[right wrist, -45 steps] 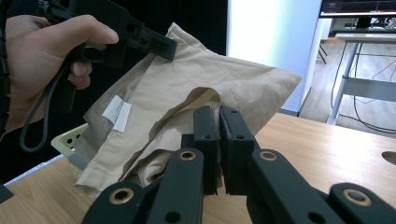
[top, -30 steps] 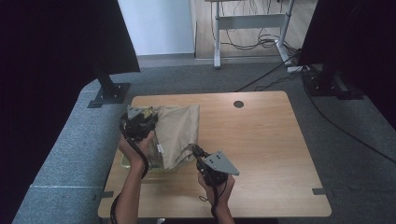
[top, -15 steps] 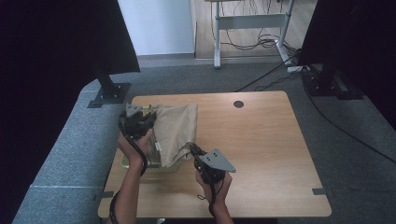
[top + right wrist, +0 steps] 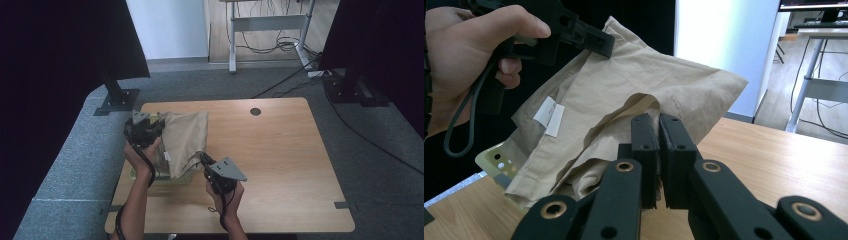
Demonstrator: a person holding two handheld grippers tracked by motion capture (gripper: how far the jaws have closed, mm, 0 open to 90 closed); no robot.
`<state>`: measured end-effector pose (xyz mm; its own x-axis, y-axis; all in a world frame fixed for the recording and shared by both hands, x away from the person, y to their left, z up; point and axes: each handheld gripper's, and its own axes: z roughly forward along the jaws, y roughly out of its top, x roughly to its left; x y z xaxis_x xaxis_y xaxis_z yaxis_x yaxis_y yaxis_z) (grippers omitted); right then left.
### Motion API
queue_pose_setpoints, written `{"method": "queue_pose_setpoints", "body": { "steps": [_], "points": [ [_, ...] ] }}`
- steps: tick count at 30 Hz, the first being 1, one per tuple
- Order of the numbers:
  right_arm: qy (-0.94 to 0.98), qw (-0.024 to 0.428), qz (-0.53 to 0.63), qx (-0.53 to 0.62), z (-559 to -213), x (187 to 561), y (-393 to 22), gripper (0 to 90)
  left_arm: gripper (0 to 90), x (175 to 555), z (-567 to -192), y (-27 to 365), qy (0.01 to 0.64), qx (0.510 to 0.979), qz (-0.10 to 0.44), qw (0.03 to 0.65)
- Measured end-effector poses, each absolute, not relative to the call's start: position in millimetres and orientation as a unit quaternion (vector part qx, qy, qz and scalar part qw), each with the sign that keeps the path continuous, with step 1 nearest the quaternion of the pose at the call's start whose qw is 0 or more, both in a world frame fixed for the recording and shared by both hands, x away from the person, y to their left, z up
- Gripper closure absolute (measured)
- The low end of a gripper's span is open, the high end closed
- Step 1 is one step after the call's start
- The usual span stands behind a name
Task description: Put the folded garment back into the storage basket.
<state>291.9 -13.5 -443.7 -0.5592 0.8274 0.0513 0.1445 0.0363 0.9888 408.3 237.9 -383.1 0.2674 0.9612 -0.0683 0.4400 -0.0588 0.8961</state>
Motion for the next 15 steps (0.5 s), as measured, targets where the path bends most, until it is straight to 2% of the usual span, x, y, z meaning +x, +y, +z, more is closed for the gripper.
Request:
{"method": "queue_pose_setpoints", "body": {
  "steps": [15],
  "points": [
    [0.673,0.273,0.582,0.366,-452.6,305.6,7.8,86.0,82.9,412.5,-390.7,259.8,0.545,0.655,0.297,0.431]
  ]
}}
